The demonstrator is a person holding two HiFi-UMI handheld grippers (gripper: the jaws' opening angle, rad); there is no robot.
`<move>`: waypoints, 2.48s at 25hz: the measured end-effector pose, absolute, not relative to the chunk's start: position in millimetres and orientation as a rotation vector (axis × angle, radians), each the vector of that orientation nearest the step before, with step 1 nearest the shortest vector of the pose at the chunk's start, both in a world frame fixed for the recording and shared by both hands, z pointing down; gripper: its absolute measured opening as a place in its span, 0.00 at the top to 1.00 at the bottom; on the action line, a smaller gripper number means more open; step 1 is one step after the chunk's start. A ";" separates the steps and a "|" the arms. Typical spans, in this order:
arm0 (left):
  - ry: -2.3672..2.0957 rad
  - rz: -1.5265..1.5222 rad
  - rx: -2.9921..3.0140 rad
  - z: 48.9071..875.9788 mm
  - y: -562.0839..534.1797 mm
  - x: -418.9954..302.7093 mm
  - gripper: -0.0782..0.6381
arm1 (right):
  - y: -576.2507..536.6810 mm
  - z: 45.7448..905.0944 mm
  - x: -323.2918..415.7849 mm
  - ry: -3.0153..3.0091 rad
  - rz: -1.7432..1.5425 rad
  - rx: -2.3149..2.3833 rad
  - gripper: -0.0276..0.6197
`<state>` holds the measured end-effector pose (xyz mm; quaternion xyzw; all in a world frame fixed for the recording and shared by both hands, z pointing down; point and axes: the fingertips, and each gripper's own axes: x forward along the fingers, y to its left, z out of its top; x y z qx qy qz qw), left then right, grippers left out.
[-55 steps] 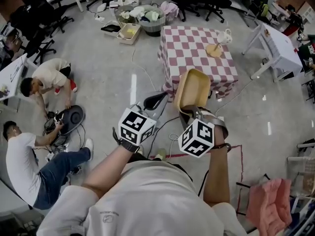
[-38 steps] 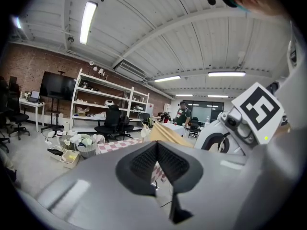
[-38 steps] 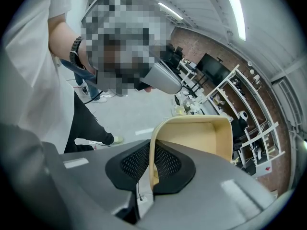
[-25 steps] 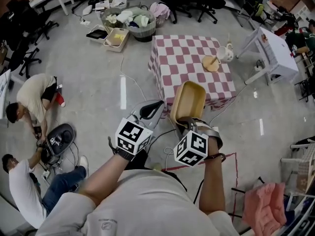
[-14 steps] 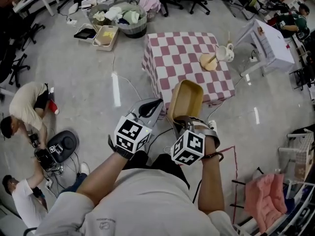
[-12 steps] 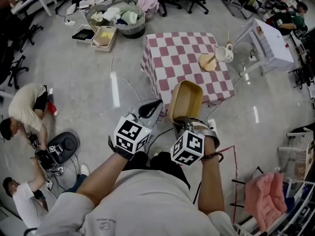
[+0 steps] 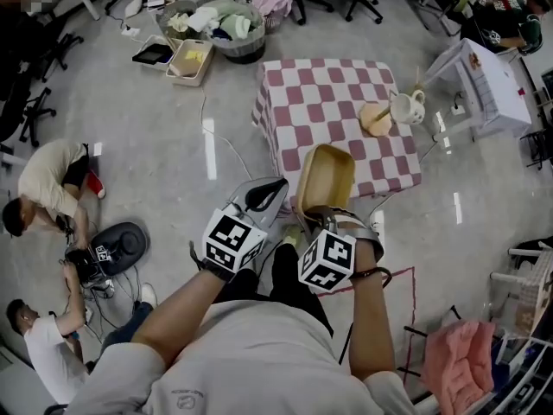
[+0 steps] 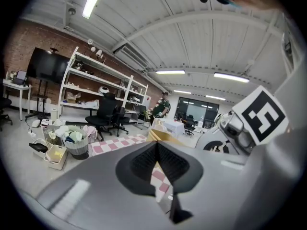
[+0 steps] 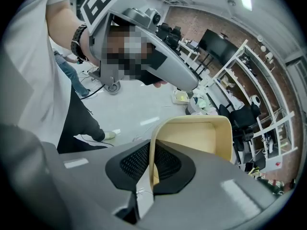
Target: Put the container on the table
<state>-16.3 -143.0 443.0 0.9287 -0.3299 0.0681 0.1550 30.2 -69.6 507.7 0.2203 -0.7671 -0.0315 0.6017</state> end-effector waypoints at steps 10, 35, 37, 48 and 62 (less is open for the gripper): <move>-1.037 0.271 2.578 474.2 -202.7 16.5 0.88 | -127.8 551.9 61.2 -1.777 -0.083 0.314 0.92; -1.159 0.317 2.402 604.3 -280.0 52.1 0.88 | -203.0 719.0 92.8 -1.727 -0.154 0.153 0.92; -1.165 0.316 2.392 611.0 -281.7 50.2 0.88 | -206.2 727.9 92.7 -1.716 -0.162 0.151 0.92; -1.144 0.323 2.342 641.0 -282.2 46.5 0.88 | -214.8 767.9 101.5 -1.679 -0.134 0.131 0.92; -1.091 0.332 2.350 634.4 -275.0 46.2 0.88 | -218.3 745.4 91.6 -1.788 -0.016 0.218 0.83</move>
